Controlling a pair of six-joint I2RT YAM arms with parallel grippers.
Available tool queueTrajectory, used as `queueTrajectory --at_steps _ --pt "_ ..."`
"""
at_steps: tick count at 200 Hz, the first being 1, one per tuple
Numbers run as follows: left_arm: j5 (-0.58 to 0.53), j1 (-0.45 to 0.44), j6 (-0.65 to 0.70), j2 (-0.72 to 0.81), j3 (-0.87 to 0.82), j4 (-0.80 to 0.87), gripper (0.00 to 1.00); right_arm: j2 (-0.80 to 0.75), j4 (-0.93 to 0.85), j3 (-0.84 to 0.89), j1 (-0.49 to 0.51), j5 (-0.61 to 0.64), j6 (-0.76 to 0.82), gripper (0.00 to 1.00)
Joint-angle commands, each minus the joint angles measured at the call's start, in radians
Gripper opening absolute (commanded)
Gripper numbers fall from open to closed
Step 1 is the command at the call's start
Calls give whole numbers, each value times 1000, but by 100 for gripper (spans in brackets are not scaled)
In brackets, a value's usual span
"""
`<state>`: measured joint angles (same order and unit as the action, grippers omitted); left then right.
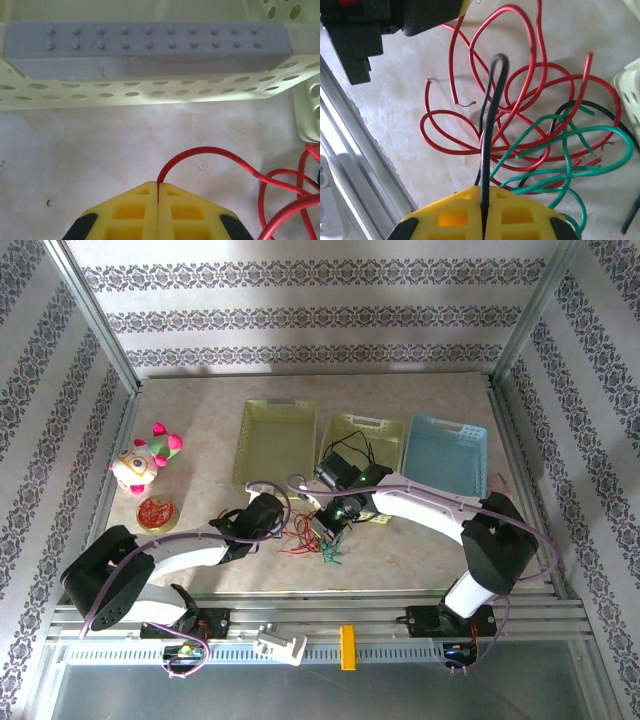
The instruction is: Untangle the cables
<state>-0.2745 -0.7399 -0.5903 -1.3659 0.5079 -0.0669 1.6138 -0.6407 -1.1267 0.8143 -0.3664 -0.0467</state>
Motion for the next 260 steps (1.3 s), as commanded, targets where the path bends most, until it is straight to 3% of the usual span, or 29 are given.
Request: queueTrajectory --at_steps 1,66,138,168,229,260 --pt "-5 -12 19 10 -5 0 0 -79 4 -44 -4 22 7 0" --pt "13 -13 27 -37 4 -10 0 -317 138 -73 -80 -18 -82 0" --pt "19 -13 14 -76 -9 -10 0 -521 429 -9 -178 -101 -257 0" --pt "21 -13 9 -81 -16 -13 0 -573 499 12 -209 -63 -290 0" --pt "22 -13 9 -79 -19 -17 0 -580 624 17 -245 -231 -387 0" --pt "20 -13 12 -72 -19 -13 0 -598 618 14 -247 -123 -365 0"
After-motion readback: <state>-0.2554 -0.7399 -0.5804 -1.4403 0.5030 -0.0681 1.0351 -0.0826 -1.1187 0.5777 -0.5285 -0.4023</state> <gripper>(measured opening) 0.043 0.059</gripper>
